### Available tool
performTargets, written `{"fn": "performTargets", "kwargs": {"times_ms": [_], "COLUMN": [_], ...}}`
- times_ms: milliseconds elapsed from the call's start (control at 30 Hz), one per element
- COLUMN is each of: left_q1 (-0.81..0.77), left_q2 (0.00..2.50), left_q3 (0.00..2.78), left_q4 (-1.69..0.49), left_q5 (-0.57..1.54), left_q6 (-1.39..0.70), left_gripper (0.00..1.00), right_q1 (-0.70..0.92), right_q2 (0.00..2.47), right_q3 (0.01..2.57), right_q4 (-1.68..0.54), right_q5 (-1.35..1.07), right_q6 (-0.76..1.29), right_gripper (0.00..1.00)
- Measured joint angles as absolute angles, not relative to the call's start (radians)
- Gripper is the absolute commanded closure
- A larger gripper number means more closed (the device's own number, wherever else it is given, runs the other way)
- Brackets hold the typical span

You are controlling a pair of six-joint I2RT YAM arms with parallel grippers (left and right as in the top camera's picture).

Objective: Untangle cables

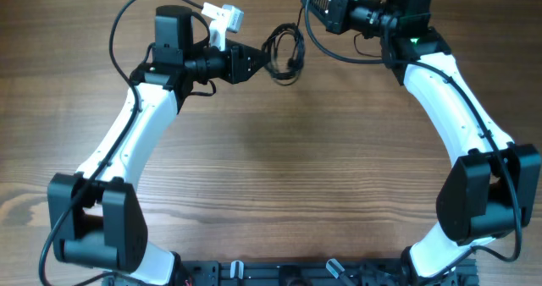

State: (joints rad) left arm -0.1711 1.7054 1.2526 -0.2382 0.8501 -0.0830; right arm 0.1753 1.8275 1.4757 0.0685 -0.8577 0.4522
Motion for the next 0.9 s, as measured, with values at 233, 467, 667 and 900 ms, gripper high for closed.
{"fn": "performTargets", "kwargs": {"times_ms": [233, 467, 667, 900], "left_q1": [-0.171, -0.191, -0.195, -0.195], "left_q2": [1.818, 1.857, 1.857, 1.857], "left_q3": [1.252, 1.252, 1.252, 1.252], "left_q4": [-0.228, -0.147, -0.08, -0.073], "left_q5": [0.866, 0.891, 0.897, 0.876], "left_q6": [-0.08, -0.08, -0.072, -0.072], "left_gripper": [0.65, 0.63, 0.55, 0.48], "right_q1": [0.175, 0.175, 0.175, 0.175], "right_q2": [1.827, 1.827, 1.827, 1.828], "right_q3": [1.476, 1.476, 1.476, 1.476], "right_q4": [0.144, 0.152, 0.165, 0.207], "right_q5": [-0.872, -0.896, -0.933, -0.976], "right_q6": [0.532, 0.565, 0.591, 0.625], "right_gripper": [0.96, 0.95, 0.96, 0.96]}}
